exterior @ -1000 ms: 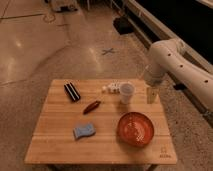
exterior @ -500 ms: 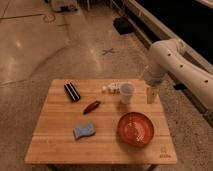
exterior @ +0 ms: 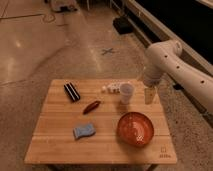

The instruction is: Pick up the ceramic cup

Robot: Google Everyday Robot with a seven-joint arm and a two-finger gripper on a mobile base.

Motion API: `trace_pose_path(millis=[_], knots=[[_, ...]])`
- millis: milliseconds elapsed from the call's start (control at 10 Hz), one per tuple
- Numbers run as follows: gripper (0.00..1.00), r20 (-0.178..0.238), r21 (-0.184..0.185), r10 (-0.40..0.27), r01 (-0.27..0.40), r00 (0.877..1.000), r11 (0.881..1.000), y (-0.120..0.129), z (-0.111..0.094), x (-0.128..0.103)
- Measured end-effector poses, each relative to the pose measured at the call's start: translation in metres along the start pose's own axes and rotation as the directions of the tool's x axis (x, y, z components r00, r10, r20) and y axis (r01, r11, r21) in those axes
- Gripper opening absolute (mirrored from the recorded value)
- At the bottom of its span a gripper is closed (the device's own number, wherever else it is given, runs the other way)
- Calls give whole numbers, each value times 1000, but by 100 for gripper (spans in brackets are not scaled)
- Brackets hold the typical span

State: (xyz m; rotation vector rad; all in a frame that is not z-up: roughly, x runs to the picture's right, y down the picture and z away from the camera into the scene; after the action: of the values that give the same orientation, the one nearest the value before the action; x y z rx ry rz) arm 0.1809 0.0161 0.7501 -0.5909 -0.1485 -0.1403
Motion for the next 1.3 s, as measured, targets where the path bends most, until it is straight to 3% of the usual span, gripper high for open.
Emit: trace_pose_path(millis=[200,600,1300], knots=[[80,-2,-5,-24,24,1000,1000,-4,16,-14],[80,1,-10,-36,36,999,999,-5,47,-18],[80,4,-4,-63,63,998,998,-11,66,-20]])
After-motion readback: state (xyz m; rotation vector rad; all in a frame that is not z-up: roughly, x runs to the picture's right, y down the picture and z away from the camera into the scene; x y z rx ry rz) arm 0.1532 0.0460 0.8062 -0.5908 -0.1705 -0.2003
